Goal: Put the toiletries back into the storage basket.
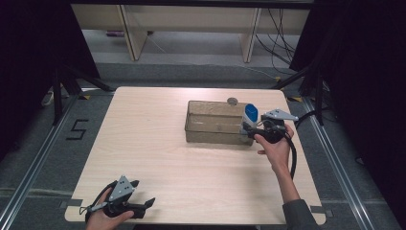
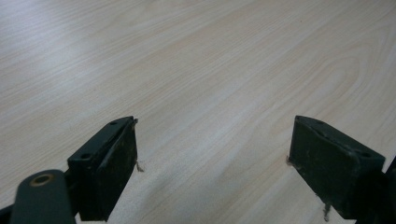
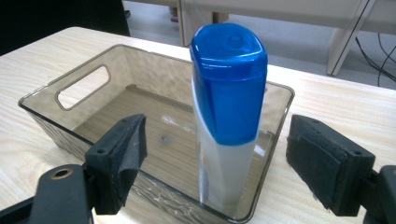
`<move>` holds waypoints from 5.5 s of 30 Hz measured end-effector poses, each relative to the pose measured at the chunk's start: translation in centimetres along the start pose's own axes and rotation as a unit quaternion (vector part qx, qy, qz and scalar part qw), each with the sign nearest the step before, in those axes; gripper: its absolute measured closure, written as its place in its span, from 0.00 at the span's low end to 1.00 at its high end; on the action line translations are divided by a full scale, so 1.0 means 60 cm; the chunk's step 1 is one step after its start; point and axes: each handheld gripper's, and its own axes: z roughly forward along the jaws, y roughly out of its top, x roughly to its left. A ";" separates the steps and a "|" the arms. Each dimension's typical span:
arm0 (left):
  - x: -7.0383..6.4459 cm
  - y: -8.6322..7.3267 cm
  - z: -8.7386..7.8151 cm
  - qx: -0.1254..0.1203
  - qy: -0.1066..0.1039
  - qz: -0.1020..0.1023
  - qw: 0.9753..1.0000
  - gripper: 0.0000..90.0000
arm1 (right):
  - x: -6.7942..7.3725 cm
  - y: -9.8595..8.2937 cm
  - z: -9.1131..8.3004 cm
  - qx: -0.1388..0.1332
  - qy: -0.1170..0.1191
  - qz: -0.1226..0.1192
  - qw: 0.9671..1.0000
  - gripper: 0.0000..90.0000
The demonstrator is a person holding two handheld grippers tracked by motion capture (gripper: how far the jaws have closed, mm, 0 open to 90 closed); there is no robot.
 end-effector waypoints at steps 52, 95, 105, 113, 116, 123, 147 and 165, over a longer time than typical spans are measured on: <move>-0.005 0.001 -0.001 -0.014 0.001 -0.009 1.000 0.16 | 0.057 -0.051 -0.082 -0.017 0.044 0.016 0.999 0.18; -0.006 0.001 -0.001 -0.015 0.002 -0.006 1.000 0.16 | 0.095 -0.112 -0.115 0.005 0.085 0.017 0.996 0.18; -0.006 0.001 -0.002 -0.011 0.002 -0.005 1.000 0.16 | 0.099 -0.124 -0.123 0.006 0.086 0.013 0.996 0.18; -0.006 0.001 -0.001 -0.014 -0.001 -0.008 1.000 0.16 | 0.099 -0.129 -0.133 -0.001 0.092 0.008 0.996 0.18; -0.006 0.001 -0.001 -0.014 -0.001 -0.008 1.000 0.16 | 0.102 -0.132 -0.138 0.003 0.095 0.015 0.995 0.18; -0.005 0.000 -0.001 -0.012 -0.001 -0.008 1.000 0.16 | 0.105 -0.140 -0.143 0.000 0.104 0.010 0.995 0.17; -0.005 0.001 -0.001 -0.013 -0.001 -0.008 1.000 0.16 | 0.117 -0.173 -0.172 0.016 0.111 -0.002 0.994 0.17; -0.003 0.001 -0.002 -0.003 0.004 0.005 1.000 0.16 | 0.122 -0.206 -0.197 0.026 0.116 -0.005 0.993 0.17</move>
